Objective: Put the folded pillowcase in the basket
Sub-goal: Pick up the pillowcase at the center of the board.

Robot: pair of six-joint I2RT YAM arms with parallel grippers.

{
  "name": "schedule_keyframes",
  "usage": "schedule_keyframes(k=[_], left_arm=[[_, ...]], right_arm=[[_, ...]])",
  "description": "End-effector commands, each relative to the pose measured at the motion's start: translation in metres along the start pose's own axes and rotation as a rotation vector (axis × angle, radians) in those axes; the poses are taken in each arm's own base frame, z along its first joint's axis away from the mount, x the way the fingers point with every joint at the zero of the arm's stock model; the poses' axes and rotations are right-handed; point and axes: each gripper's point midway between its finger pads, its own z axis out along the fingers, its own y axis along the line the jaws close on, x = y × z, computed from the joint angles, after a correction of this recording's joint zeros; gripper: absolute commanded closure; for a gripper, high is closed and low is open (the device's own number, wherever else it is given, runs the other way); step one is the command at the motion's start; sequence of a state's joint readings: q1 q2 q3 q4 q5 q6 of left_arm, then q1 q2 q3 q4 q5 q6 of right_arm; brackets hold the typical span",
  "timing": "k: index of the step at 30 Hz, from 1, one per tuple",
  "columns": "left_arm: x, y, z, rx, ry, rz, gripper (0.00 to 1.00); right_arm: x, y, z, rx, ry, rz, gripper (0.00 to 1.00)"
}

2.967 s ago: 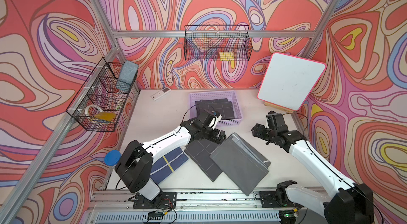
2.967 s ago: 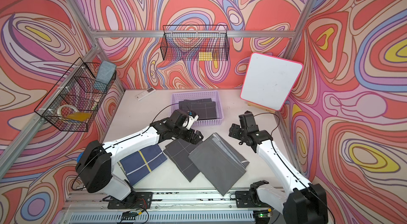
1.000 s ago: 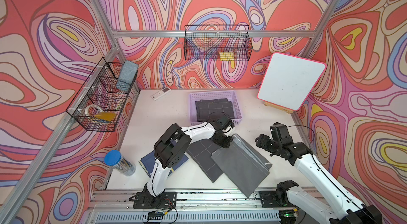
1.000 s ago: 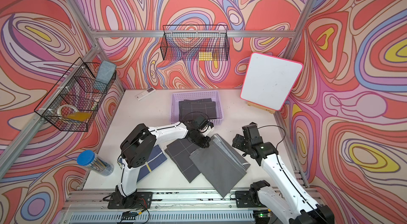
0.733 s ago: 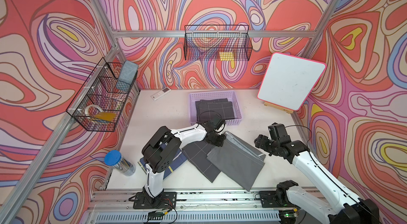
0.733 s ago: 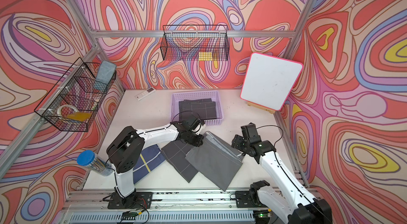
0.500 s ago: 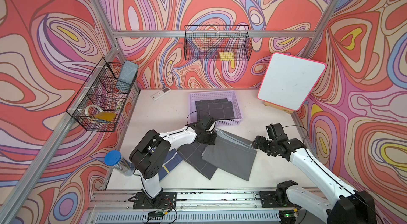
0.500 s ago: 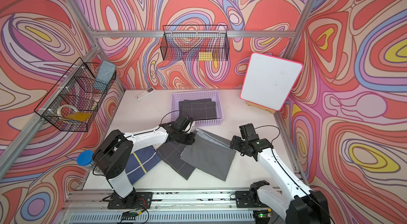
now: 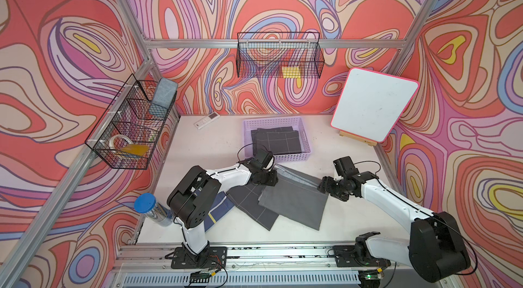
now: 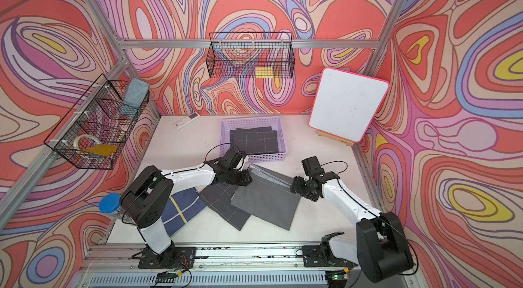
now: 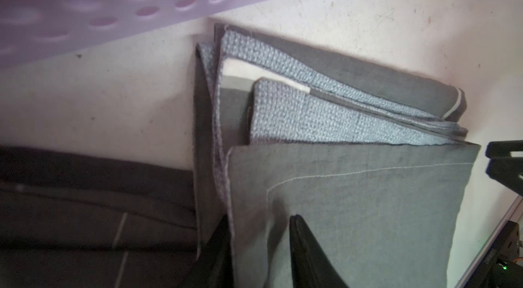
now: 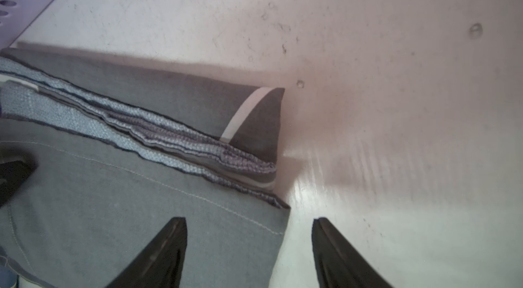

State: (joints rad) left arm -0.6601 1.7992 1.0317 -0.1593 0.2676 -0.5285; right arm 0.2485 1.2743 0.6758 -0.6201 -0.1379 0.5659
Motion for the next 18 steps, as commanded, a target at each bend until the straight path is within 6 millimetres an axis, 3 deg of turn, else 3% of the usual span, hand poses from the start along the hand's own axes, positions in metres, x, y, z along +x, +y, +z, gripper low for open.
schedule_keyframes(k=[1, 8, 12, 16, 18], left_arm=[[-0.012, -0.006, 0.004, 0.025, -0.018, 0.009, 0.6], [-0.011, 0.001, 0.011, 0.009, -0.005, 0.001, 0.62], [-0.011, 0.002, 0.014, 0.015, -0.001, 0.002, 0.72], [-0.011, 0.0, 0.017, 0.027, 0.002, 0.002, 0.81], [-0.01, -0.001, 0.018, 0.034, 0.004, 0.002, 0.87]], right_arm=[[-0.013, 0.009, 0.003, -0.02, -0.029, -0.023, 0.29], [-0.011, 0.008, 0.019, -0.02, -0.006, -0.021, 0.32], [-0.011, 0.009, 0.026, -0.028, 0.006, -0.02, 0.36], [-0.01, 0.011, 0.036, -0.041, 0.026, -0.016, 0.44], [-0.008, 0.012, 0.04, -0.052, 0.038, -0.016, 0.58]])
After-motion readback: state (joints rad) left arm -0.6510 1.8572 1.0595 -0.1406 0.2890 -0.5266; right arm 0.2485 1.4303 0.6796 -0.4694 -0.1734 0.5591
